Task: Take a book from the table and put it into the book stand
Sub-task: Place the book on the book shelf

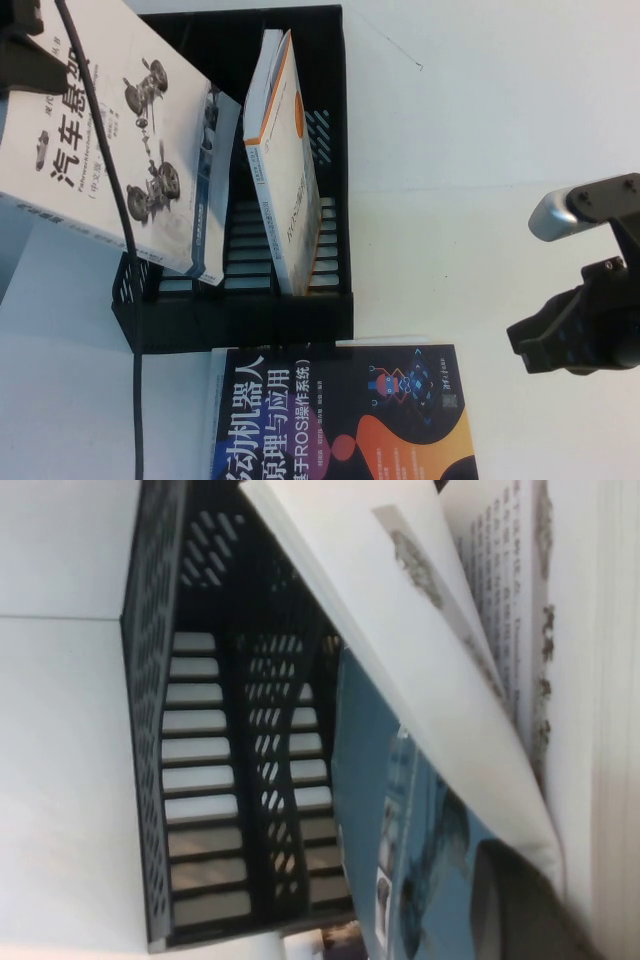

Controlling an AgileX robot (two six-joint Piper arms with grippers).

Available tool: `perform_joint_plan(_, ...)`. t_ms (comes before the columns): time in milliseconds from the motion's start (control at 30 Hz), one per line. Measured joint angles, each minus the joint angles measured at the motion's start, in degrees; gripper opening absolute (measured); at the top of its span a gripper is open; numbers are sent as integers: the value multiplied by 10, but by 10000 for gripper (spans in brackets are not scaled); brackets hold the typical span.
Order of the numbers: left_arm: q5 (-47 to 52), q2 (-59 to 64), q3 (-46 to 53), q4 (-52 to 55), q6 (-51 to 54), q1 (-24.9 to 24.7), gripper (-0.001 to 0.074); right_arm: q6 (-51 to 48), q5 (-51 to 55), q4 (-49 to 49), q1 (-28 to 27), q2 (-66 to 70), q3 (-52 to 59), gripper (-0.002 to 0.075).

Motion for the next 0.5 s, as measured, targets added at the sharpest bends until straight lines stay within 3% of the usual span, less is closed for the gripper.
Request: perform_joint_plan(500, -58, 67, -5, 16, -17, -56, 118, 0, 0, 0, 0, 0, 0, 4)
